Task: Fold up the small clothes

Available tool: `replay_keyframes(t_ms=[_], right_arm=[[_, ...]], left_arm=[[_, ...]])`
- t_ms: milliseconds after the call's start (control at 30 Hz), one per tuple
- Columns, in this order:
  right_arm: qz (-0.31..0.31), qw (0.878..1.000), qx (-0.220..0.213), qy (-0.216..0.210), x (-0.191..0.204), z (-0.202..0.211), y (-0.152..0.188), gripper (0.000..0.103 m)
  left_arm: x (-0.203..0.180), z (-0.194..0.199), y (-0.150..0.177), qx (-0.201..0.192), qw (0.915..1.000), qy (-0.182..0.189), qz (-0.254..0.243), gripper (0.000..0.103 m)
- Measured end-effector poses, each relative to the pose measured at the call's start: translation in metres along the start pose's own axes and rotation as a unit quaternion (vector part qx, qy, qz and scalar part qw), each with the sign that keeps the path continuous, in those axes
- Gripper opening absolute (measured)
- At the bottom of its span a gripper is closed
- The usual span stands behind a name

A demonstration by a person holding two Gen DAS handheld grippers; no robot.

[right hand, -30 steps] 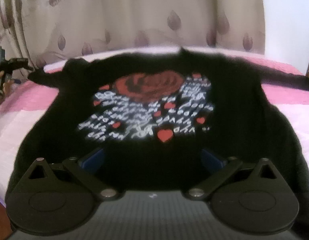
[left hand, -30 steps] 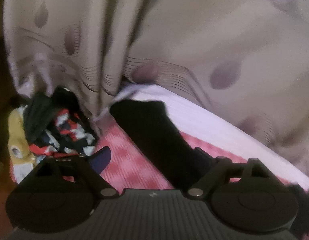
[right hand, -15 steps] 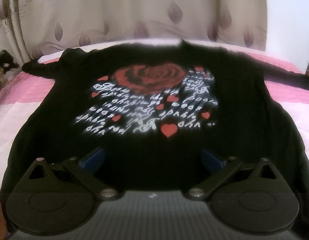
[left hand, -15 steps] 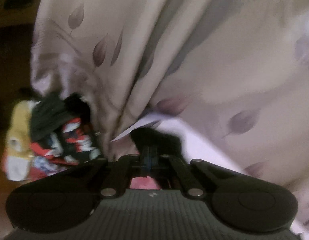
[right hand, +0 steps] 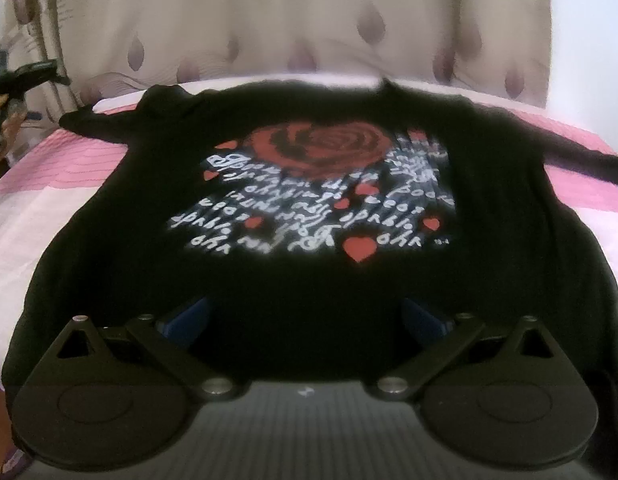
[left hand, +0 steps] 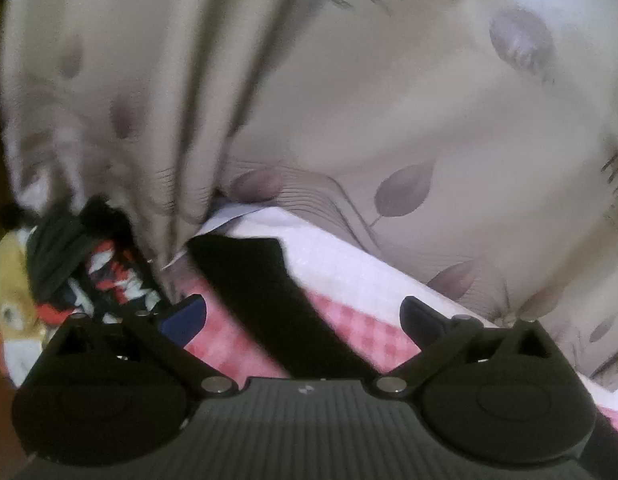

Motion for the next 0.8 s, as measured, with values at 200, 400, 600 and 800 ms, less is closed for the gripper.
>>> replay_keyframes(t_ms=[200,400,600,800], right_arm=[[0.009,1.000,0.000,0.003,-0.004,-0.005,-0.002,0.103],[0.001,1.000,0.007,0.000,-0.007,-0.006,-0.006,0.103],[-0.010,1.000,0.006,-0.005,-0.008,-0.005,-0.008,0.103],[-0.018,1.000,0.001,-0.008,-0.010,0.002,-0.007,0.103]], left_arm=[[-0.028,-0.076,-0.008,0.054,0.9825,-0.149,-0.098,0.077],[-0.025,-0.113,-0.003,0.069,0.9680,-0.210,-0.119,0.069],[-0.013,-0.092,-0.009,0.028,0.9760,-0.202,-0.075,0.011],[0.018,-0.002,0.001,-0.045,0.9898,-0.129,0.040,0.011]])
Point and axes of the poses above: each gripper's, at about its wrist camera, not at the fingertips, and z roughly against the way its jaws point, x to its left, y to its underside, the point moved 6 cm from there along -z, roughly the way its jaws point, and after that the axes turned 4 degrees about -y, right-handed, at the moved point
